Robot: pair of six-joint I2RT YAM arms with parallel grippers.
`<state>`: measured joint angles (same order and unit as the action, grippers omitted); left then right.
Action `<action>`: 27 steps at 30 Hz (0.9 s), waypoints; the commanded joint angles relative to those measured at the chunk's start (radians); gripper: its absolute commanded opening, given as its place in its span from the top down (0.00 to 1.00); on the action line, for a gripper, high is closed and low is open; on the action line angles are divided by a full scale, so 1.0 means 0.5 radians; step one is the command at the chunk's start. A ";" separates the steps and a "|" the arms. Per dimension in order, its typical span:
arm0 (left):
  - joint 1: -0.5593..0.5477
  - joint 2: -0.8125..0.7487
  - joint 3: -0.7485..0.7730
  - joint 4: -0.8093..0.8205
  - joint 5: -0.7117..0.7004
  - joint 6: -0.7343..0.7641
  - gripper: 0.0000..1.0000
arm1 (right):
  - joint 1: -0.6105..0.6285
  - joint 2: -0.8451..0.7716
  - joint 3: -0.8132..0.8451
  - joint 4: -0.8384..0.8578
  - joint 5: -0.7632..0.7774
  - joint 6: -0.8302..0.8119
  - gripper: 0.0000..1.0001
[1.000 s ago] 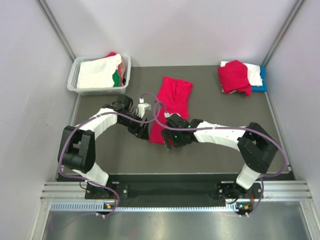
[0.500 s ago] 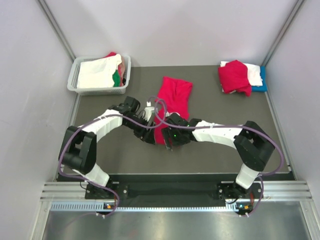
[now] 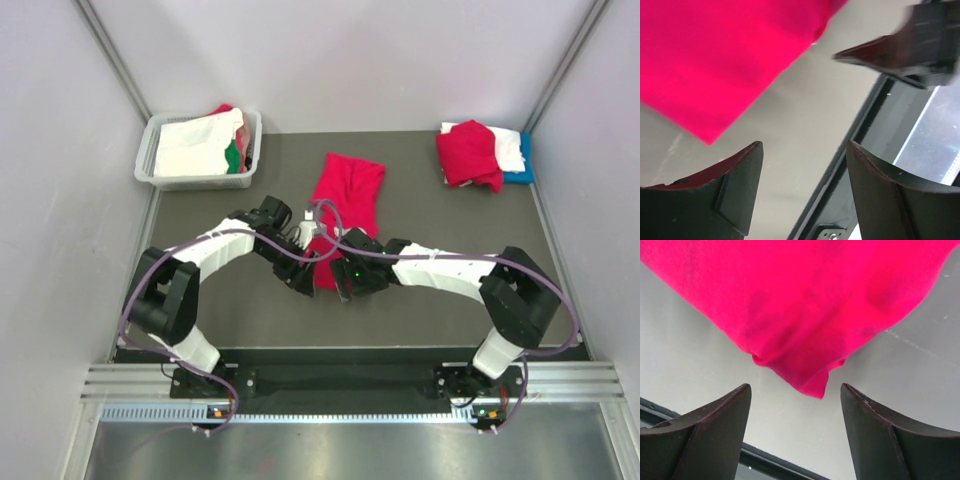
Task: Fold and stack the t-shirts
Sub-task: Fold the tshirt
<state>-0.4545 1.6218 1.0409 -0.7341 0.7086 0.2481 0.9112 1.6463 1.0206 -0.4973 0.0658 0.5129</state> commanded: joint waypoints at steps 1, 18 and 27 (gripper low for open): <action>0.163 0.048 -0.035 0.050 -0.083 0.041 0.30 | 0.003 -0.117 -0.004 -0.006 0.025 -0.062 0.28; 0.216 0.159 0.004 0.223 -0.340 -0.128 0.34 | 0.000 -0.111 -0.010 0.007 0.055 -0.068 0.27; 0.213 0.297 0.176 0.247 -0.340 -0.153 0.38 | -0.058 -0.077 0.082 -0.006 0.065 -0.145 0.28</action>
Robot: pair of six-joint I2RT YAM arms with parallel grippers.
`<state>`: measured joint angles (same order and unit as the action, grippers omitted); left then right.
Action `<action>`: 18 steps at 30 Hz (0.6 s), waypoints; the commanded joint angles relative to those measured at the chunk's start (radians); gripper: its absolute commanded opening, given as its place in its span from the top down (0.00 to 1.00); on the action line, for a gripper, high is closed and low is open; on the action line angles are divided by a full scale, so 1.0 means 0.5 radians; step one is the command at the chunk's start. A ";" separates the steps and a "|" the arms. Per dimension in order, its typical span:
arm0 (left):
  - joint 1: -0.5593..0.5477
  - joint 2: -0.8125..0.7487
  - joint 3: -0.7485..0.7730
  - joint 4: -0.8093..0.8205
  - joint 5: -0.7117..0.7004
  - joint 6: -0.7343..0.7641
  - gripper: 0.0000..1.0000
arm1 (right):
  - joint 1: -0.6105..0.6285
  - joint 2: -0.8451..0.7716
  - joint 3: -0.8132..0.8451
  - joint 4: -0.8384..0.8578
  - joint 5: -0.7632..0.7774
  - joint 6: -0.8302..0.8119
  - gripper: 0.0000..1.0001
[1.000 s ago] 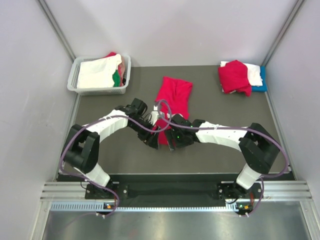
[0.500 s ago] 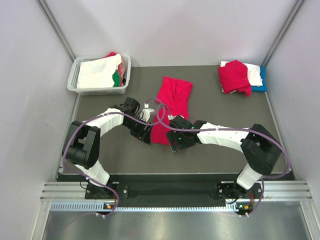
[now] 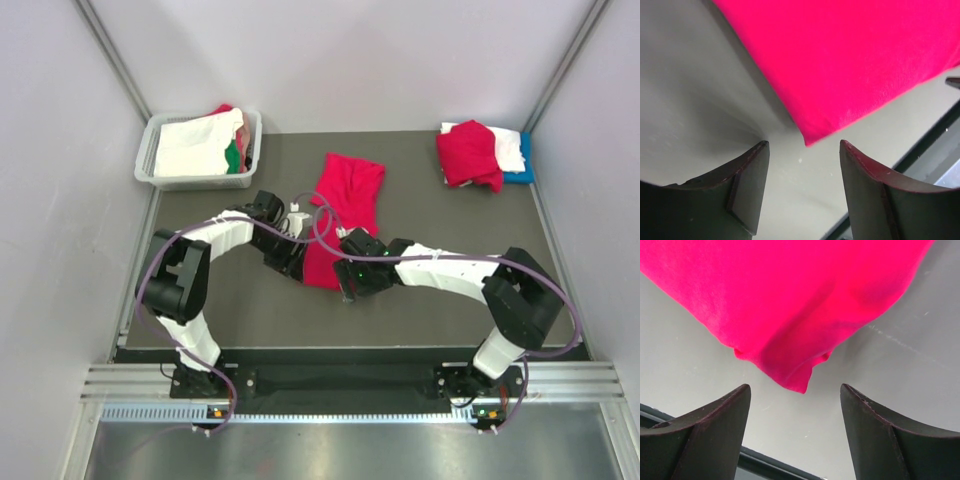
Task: Fold and stack the t-shirts
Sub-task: Fold the tshirt
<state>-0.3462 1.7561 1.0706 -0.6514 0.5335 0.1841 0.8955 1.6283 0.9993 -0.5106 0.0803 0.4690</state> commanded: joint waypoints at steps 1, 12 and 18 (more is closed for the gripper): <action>-0.001 0.019 0.123 0.085 0.004 -0.028 0.38 | -0.027 -0.038 0.131 0.021 0.042 -0.064 0.30; -0.016 -0.079 0.031 0.091 -0.024 -0.028 0.39 | -0.039 0.023 0.180 0.101 -0.016 -0.039 0.32; -0.075 -0.140 -0.027 0.106 -0.024 -0.061 0.40 | -0.036 0.048 0.131 0.156 -0.059 0.001 0.40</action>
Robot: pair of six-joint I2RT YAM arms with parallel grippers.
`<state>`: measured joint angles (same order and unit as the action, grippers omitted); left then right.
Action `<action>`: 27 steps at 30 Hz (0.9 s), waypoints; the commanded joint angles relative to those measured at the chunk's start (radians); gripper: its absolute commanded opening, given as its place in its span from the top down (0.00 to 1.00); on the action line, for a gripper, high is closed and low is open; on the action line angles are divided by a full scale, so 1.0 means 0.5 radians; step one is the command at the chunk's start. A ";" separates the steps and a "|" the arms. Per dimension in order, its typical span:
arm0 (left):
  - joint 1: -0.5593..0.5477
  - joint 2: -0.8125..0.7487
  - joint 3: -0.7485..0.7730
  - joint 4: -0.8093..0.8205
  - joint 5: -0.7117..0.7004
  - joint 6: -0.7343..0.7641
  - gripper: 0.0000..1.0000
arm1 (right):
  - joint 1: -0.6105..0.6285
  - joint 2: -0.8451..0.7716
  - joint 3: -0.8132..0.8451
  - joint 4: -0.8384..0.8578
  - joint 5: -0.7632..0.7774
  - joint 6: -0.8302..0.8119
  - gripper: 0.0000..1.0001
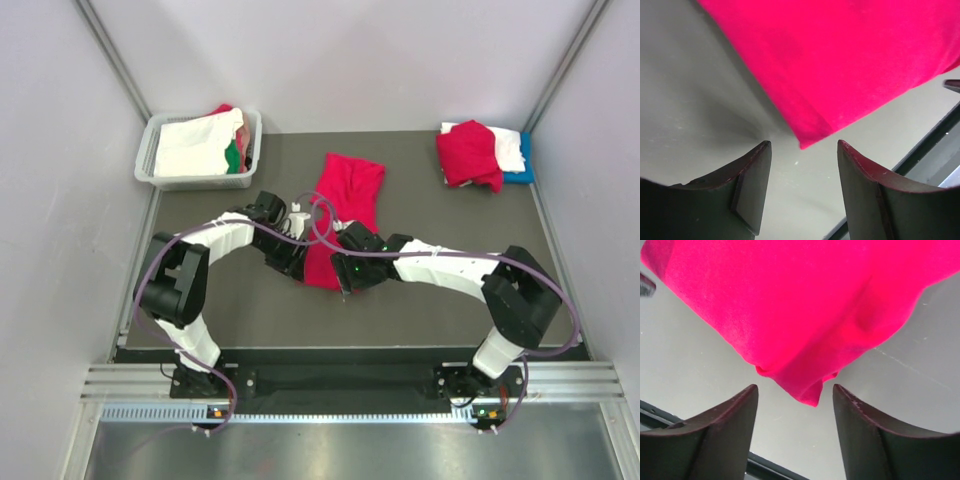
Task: Fold and stack the t-shirts
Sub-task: Fold the tshirt
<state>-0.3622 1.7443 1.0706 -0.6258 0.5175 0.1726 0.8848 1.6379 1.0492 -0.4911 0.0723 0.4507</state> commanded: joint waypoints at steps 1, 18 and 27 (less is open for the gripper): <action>-0.049 -0.120 -0.030 0.058 0.008 -0.048 0.40 | -0.018 0.028 0.022 0.120 -0.040 0.043 0.41; -0.153 -0.089 -0.037 0.098 -0.044 -0.084 0.50 | -0.015 0.038 0.006 0.120 -0.034 0.047 0.56; -0.153 -0.098 -0.012 0.034 -0.044 -0.014 1.00 | -0.027 0.007 -0.043 0.093 -0.019 0.047 0.88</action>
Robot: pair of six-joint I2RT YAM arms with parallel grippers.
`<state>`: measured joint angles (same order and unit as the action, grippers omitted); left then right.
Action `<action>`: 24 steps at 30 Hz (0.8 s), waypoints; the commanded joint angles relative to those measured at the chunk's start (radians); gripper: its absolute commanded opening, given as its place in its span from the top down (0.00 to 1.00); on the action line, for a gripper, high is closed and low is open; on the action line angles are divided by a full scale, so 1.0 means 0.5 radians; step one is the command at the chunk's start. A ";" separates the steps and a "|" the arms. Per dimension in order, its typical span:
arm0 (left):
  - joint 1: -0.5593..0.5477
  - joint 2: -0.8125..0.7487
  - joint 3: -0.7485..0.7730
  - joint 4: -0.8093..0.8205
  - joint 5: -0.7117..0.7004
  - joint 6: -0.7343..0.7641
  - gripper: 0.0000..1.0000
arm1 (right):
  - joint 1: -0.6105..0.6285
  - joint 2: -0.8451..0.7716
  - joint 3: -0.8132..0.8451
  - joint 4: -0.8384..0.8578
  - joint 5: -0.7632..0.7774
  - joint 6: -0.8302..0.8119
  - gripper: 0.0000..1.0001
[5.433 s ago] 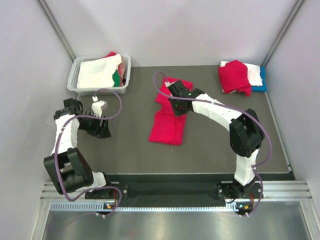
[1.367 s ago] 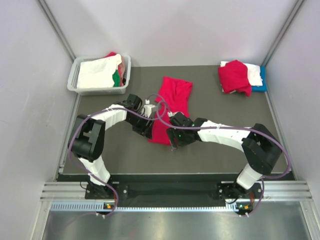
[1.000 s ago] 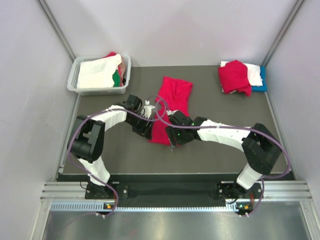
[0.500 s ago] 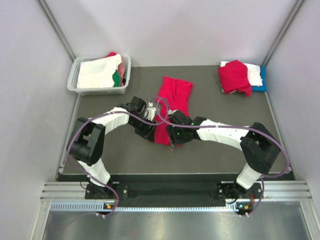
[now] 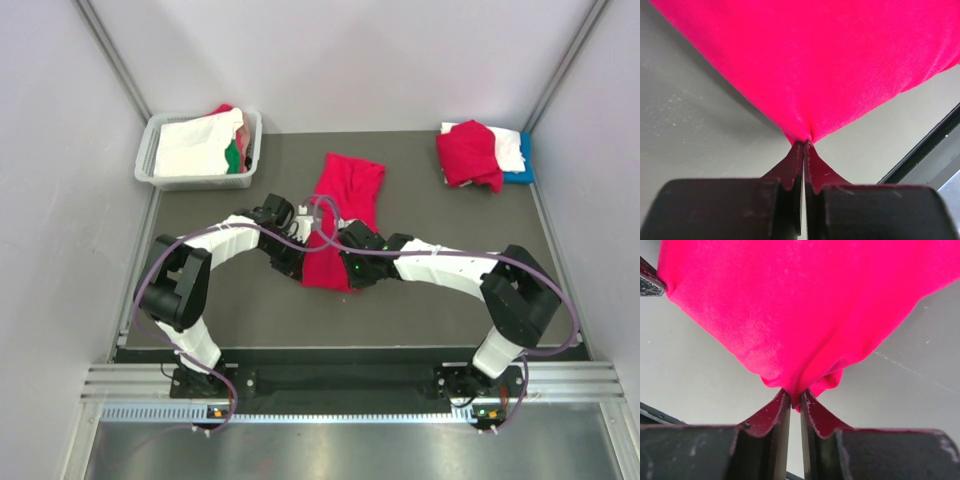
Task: Fold and stack the t-shirts
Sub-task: Fold the tshirt
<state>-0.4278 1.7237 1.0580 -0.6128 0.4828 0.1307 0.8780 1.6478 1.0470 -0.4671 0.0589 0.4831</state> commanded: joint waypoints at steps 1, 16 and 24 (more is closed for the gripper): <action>-0.022 -0.072 0.013 -0.035 0.019 0.085 1.00 | -0.016 -0.034 -0.051 0.041 0.005 -0.018 0.88; 0.015 -0.450 0.166 -0.765 0.356 0.478 1.00 | 0.063 -0.503 -0.364 -0.262 -0.023 0.061 0.93; 0.015 -0.496 0.240 -1.054 0.461 0.625 1.00 | 0.116 -0.770 -0.229 -0.535 -0.014 0.123 0.93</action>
<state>-0.4263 1.5116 1.1458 -1.0065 0.6846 0.3717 0.9295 1.3293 0.8791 -0.5903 0.0257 0.5289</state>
